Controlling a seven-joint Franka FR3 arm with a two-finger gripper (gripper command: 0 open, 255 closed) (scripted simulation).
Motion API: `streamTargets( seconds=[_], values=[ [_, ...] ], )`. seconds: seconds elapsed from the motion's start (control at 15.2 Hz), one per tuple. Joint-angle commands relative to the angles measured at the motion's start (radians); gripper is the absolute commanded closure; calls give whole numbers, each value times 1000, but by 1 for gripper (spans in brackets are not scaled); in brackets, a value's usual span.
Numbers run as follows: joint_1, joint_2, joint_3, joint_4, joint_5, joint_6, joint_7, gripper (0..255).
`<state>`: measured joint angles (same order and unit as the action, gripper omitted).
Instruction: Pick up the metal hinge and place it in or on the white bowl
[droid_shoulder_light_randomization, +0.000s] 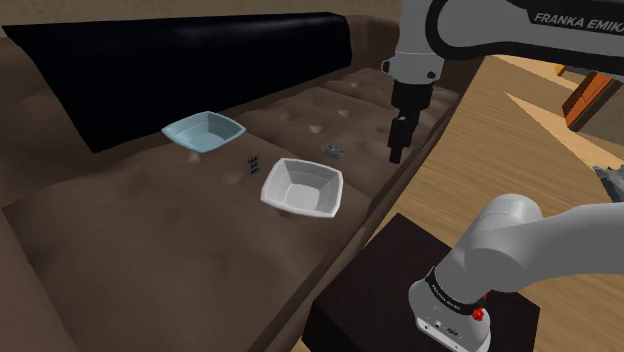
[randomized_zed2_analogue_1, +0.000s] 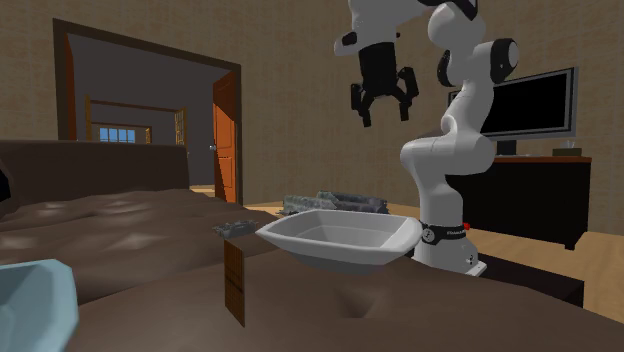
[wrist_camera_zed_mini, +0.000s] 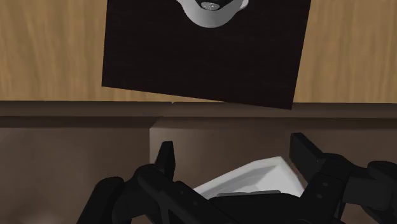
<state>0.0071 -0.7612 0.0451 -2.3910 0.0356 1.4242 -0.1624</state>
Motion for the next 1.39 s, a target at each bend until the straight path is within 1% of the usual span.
streamTargets(
  seconds=[0.0, 0.33, 0.66, 0.99, 1.32],
  values=[
    [0, 0, 0, 0, 0, 0, 0, 0],
    [-24, 135, -46, -2, -38, 151, -53, 0],
    [-45, 293, -88, 31, -63, 289, -103, 0],
    [-62, 464, -127, 97, -73, 408, -151, 0],
    [-78, 643, -160, 196, -64, 501, -202, 0]
  ],
)
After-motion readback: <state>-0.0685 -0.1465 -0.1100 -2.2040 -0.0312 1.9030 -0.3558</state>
